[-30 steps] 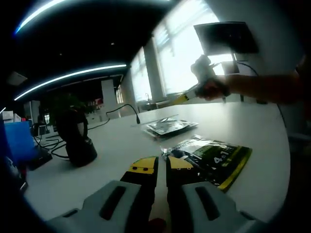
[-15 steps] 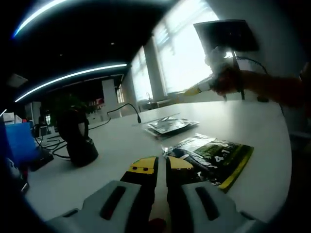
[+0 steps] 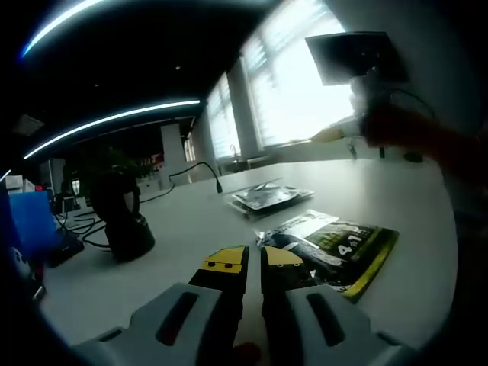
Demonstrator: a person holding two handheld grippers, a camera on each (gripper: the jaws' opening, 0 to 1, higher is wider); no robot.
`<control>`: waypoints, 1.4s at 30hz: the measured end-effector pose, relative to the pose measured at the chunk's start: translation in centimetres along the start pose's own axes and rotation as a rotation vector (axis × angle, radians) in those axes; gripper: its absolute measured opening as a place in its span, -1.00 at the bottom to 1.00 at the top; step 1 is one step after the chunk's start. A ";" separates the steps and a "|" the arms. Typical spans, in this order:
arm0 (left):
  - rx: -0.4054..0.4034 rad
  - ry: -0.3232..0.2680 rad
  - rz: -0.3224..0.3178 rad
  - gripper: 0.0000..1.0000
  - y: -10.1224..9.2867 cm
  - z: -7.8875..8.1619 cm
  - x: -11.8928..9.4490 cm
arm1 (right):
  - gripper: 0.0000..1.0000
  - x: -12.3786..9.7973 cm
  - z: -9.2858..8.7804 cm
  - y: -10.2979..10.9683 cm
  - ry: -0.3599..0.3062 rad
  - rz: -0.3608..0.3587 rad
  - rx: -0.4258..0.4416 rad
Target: Clip sheet goods on table flip sheet goods clip sheet goods scan sheet goods put sheet goods back to table
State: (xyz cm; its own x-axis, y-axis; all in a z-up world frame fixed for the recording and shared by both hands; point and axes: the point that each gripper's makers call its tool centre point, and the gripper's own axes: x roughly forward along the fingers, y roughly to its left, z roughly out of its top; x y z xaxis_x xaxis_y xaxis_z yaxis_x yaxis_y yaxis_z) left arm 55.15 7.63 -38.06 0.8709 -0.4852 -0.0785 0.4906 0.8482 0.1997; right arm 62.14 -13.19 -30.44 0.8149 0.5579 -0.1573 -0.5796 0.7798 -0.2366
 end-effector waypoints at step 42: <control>0.007 0.011 0.020 -1.00 0.4 -0.2 0.1 | -1.00 -6.8 -7.5 1.2 -0.039 -0.055 0.059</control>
State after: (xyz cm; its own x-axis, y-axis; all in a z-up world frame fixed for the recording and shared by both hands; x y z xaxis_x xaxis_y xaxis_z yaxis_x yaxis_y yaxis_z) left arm 55.42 7.97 -38.19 0.8810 -0.4655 -0.0848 0.4725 0.8564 0.2082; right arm 55.93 -18.20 -36.85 0.8450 0.5236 -0.1083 -0.5346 0.8242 -0.1869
